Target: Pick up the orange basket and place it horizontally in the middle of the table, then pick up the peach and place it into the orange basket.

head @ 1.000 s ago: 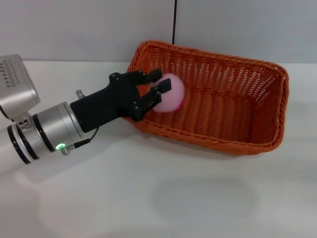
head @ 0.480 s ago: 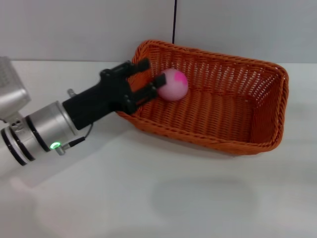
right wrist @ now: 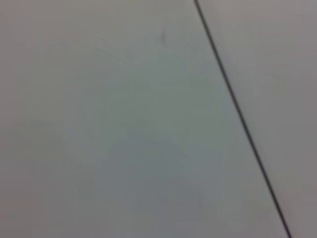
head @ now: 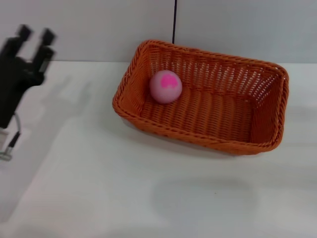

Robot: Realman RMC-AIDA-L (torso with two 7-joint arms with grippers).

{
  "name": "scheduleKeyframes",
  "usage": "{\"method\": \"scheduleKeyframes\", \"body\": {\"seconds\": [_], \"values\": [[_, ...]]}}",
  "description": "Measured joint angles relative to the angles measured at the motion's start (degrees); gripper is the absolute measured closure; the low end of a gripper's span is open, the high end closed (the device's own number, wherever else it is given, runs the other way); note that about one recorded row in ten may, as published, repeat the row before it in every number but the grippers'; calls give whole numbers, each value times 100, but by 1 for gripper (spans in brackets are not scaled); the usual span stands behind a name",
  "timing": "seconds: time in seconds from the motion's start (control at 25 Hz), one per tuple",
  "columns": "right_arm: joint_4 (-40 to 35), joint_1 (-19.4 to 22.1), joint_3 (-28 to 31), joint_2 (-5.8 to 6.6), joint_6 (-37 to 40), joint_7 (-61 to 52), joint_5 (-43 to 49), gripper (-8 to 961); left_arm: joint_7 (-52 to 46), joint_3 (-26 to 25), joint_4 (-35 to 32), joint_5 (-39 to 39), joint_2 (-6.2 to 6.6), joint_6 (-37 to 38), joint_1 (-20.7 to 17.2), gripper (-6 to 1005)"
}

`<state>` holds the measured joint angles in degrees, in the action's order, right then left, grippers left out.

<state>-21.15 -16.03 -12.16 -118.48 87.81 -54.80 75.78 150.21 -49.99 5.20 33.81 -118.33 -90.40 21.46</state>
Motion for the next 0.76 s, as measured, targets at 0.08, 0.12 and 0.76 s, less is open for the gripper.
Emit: {"method": "scheduleKeyframes", "body": {"seconds": [0.08,0.12,0.76], "values": [[43,12,20,0,0,39,-97,277,155,-239,152,-3,-9,-1,-169,424],[53,16,22,0,0,60,-131,277,329,-483,306,0,-16,-2,-340,424],[209,13,234,-25,-6,180,-213,277,674,-920,511,-6,-29,23,-538,424]]}}
